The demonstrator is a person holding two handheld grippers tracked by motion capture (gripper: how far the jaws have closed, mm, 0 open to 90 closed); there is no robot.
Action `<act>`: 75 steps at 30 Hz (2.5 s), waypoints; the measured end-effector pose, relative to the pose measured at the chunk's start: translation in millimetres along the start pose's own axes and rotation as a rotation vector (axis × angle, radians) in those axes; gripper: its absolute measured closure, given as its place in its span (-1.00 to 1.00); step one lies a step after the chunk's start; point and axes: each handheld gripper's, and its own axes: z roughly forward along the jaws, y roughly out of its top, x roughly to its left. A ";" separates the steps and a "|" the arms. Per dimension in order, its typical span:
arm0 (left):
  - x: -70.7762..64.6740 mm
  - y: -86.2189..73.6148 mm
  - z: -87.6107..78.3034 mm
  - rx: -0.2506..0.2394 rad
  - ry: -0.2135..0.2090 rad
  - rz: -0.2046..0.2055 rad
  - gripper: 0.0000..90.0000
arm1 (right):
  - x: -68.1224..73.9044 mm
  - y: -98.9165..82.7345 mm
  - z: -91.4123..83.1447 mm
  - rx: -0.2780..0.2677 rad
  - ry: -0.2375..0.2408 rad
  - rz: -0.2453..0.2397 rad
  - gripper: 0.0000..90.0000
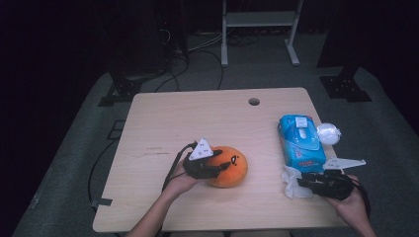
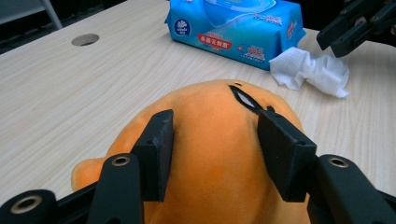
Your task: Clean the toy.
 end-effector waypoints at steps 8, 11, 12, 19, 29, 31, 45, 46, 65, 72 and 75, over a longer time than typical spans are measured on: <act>3.8 6.3 -9.1 -0.027 -0.013 -0.022 -0.07 | 0.9 4.0 -0.3 -0.033 0.030 -0.002 0.31; 4.2 9.7 -13.8 -0.033 -0.006 -0.026 -0.24 | 1.4 6.1 -0.4 -0.054 0.042 -0.001 0.25; 4.4 10.6 -15.6 -0.035 -0.003 -0.024 -0.31 | 1.5 7.0 -0.4 -0.059 0.044 -0.002 0.22; 8.8 9.7 -31.6 -0.042 0.024 -0.039 -0.49 | 4.8 13.8 2.7 -0.075 0.054 -0.007 0.14; 18.2 -5.0 -58.5 -0.040 0.082 -0.070 -0.57 | 7.8 20.0 4.5 -0.089 0.060 -0.018 0.09; 19.9 -8.8 -62.2 -0.036 0.091 -0.074 -0.58 | 7.7 20.5 5.4 -0.087 0.060 -0.018 0.08; 30.3 -35.2 -89.7 -0.029 0.156 -0.122 -0.62 | 12.7 24.5 10.4 -0.086 0.065 -0.025 0.04; 31.0 -37.2 -90.9 -0.029 0.158 -0.129 -0.62 | 12.5 24.7 10.8 -0.086 0.065 -0.028 0.03; 38.3 -74.0 -102.0 0.002 0.191 -0.187 -0.66 | 14.1 23.7 13.4 -0.087 0.066 -0.025 -0.02; 39.9 -83.5 -107.2 0.012 0.211 -0.198 -0.70 | 13.9 22.4 12.7 -0.089 0.067 -0.024 -0.03; 40.4 -87.0 -108.9 0.017 0.217 -0.204 -0.70 | 13.7 21.0 12.8 -0.089 0.068 -0.019 -0.03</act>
